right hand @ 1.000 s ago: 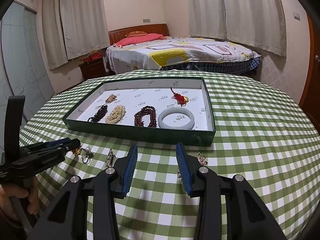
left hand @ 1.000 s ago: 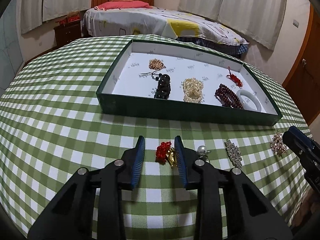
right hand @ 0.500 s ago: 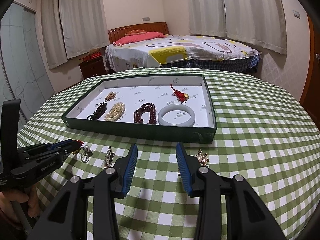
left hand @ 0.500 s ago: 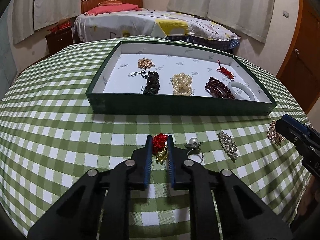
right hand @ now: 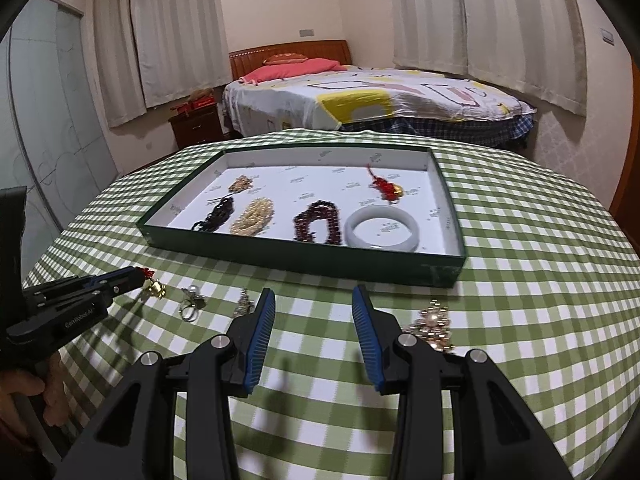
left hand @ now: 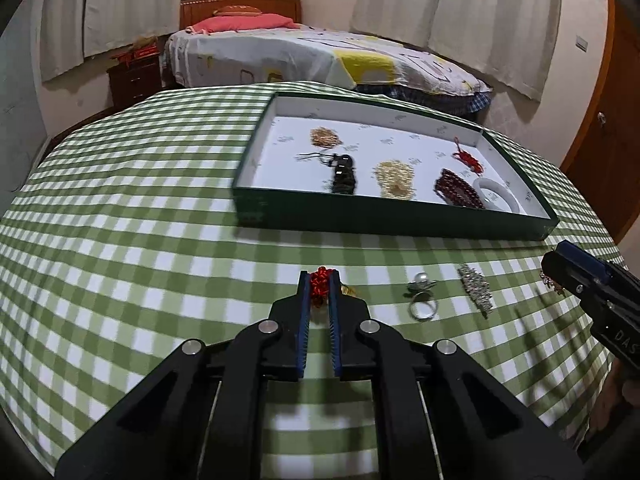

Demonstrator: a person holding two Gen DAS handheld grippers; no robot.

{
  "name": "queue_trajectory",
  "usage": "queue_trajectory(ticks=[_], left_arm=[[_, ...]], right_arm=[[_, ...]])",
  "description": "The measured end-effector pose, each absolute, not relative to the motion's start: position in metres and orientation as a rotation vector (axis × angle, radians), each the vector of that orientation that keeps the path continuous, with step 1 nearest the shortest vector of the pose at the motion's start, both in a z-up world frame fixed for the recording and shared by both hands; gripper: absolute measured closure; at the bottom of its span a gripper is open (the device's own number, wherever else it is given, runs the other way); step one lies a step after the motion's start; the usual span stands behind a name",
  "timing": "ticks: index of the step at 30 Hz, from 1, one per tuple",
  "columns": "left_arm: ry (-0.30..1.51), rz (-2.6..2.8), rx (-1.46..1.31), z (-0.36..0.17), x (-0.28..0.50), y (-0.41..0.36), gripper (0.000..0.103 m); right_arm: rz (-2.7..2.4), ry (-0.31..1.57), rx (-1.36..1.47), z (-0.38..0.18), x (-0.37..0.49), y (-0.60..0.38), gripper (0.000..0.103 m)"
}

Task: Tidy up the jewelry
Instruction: 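Grasp the red rose charm with gold pendant with the left tool, then grasp the silver rhinestone brooch with the right tool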

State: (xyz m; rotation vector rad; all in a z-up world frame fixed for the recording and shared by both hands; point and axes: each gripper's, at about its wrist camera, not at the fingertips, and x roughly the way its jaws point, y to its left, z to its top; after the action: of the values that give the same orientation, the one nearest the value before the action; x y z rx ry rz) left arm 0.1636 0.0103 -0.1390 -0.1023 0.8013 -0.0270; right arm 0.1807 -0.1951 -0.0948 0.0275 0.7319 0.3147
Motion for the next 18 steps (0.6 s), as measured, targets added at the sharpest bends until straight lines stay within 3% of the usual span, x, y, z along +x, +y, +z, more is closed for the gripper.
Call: queue_trajectory(ticks=[14,18], left_arm=[[0.798,0.011,-0.134,-0.139,0.156,0.031,0.094],[0.797,0.013,-0.135,-0.140,0.156,0.031,0.094]], right_arm=[[0.415,0.842,-0.025,-0.113,0.194,-0.147,0.063],[0.428,0.874,-0.038,-0.118,0.196,-0.143,0.078]])
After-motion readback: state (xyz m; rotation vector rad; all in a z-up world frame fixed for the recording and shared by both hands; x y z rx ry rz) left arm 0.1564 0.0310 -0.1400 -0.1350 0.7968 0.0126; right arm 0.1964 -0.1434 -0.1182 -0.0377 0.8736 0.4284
